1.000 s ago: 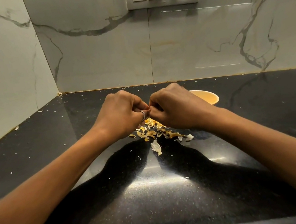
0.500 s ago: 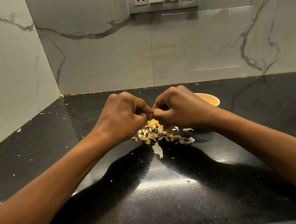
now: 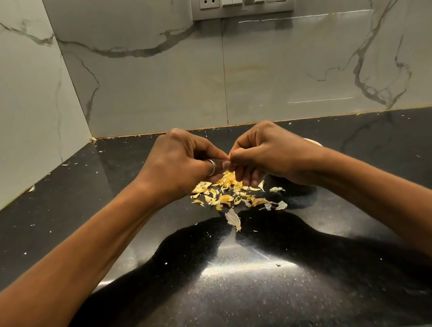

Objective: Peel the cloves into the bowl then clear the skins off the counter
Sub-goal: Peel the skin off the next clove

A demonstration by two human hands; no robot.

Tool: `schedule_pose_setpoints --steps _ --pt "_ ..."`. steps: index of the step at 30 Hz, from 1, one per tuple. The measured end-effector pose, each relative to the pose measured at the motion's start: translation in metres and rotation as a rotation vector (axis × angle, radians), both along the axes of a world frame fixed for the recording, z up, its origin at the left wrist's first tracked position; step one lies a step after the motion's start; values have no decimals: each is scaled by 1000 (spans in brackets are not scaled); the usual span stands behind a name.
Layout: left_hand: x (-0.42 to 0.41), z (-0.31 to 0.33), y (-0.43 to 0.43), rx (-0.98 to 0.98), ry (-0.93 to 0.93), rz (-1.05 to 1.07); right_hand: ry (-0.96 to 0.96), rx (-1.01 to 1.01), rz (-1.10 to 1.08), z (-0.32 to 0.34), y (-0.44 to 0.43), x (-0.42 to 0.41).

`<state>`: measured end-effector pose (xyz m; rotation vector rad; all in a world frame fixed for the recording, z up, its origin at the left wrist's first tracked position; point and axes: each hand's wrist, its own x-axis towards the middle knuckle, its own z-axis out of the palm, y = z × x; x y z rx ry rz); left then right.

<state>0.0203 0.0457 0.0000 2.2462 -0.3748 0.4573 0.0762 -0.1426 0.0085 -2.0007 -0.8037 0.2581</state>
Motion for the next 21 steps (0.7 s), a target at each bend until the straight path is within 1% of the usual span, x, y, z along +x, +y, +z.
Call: schedule_pose_setpoints --steps 4,10,13,21 --pt "-1 4 -1 -105 89 -41 44 27 7 0 0 0" --pt "-2 8 -1 -393 256 -59 92 157 -22 1 2 1" --pt "0 6 1 -388 273 -21 123 183 -19 2 2 1" --pt "2 6 1 -354 309 9 115 140 -25 -1 3 5"
